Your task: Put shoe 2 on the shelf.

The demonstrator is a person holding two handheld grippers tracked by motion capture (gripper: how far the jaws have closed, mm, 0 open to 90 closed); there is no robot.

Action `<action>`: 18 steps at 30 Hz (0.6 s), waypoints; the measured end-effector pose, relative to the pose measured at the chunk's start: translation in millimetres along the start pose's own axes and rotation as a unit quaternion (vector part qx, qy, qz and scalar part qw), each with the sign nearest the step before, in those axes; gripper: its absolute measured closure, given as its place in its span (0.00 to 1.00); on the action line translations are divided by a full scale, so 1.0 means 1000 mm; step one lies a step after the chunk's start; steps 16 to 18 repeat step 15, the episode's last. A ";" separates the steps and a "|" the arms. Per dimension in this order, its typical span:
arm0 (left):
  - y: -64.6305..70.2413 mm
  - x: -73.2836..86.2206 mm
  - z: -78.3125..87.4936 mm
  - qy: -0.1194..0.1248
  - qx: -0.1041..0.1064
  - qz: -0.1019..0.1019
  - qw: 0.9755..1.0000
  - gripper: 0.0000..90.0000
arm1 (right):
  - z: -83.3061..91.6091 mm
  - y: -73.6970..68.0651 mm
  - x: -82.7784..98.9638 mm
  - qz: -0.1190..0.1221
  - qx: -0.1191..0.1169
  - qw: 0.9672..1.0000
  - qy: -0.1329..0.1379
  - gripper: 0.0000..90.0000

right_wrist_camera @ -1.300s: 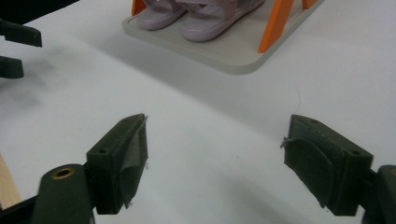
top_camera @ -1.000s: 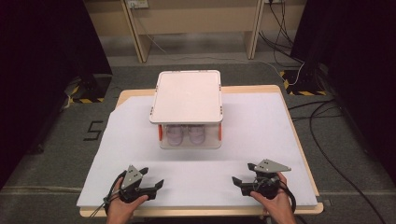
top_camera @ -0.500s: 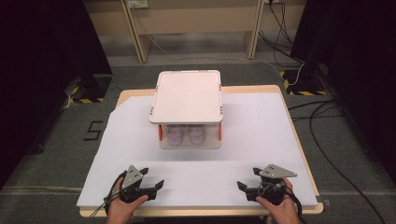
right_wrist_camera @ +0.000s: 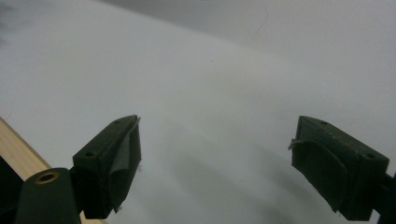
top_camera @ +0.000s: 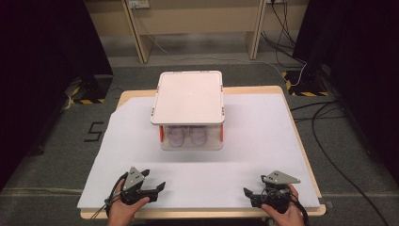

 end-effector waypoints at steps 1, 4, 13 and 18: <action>0.000 0.000 0.000 -0.001 0.000 0.000 1.000 0.22 | 0.001 0.000 0.000 -0.001 0.001 1.000 -0.002 0.18; 0.000 0.000 0.000 -0.002 0.001 0.000 1.000 0.22 | 0.003 0.000 0.002 -0.001 0.002 1.000 -0.004 0.18; 0.000 0.001 -0.001 -0.003 0.001 0.000 1.000 0.21 | 0.003 -0.001 0.003 0.004 -0.001 1.000 -0.008 0.18; 0.000 0.001 -0.001 -0.003 0.002 0.001 1.000 0.21 | 0.003 -0.001 0.003 0.004 -0.002 1.000 -0.008 0.18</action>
Point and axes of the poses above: each handheld gripper's, and its own axes: z roughly backward along the jaws, x roughly out of its underside, y roughly to its right, the point moved 2 cm from there along -z, roughly forward along the jaws, and after that the axes turned 14 degrees about y, right-handed, at the moved point
